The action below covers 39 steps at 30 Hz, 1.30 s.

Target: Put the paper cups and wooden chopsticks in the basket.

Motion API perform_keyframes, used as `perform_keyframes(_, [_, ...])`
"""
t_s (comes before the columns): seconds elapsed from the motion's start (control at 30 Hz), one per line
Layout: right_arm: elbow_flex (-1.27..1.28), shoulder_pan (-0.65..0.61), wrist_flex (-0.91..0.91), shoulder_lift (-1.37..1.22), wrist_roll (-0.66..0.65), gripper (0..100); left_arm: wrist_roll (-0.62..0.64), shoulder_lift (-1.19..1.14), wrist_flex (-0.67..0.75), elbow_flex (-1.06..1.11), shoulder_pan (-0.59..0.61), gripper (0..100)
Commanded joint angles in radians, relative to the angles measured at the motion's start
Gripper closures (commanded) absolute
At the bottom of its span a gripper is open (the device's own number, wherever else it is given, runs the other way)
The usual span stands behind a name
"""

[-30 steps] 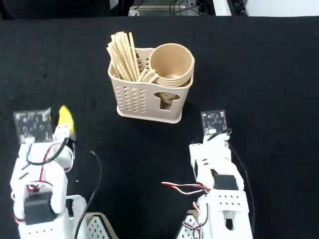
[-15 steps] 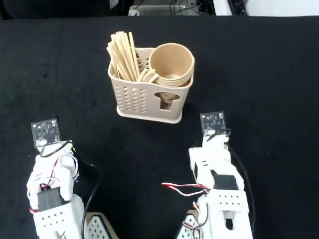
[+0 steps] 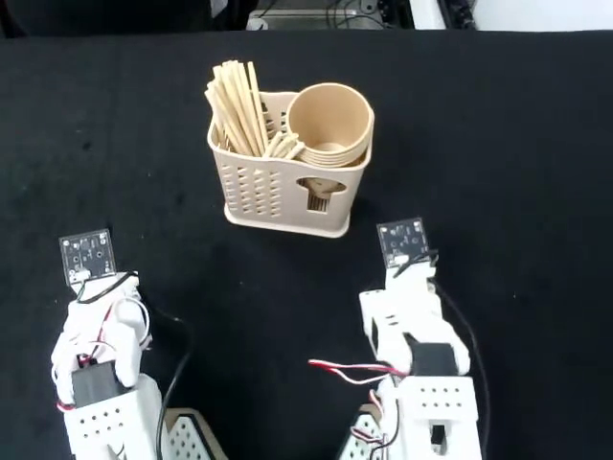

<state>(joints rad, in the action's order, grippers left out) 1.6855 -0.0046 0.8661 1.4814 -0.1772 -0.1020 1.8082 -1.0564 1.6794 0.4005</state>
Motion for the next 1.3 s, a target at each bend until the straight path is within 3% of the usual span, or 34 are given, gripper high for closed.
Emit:
perform_keyframes(0.0, [0.010, -0.017, 0.068, 0.176, -0.005, 98.5, -0.014, 0.009, -0.032, 0.019, -0.015, 97])
perform_keyframes(0.17, [-0.001, -0.018, 0.284, 0.410, -0.005, 98.2, -0.100, 0.009, -0.104, 0.019, -0.090, 97])
perform_keyframes(0.4, [0.001, -0.107, 0.290, 0.377, -0.005, 98.2, -0.114, 0.009, -0.133, 0.019, -0.111, 97])
perform_keyframes(0.63, [0.001, -0.118, 0.290, 0.378, 0.003, 98.3, -0.256, 0.011, -0.224, 0.019, -0.199, 97])
perform_keyframes(1.27, [0.001, -0.115, 0.292, 0.374, 0.002, 98.3, -0.262, 0.011, -0.210, 0.019, -0.199, 97])
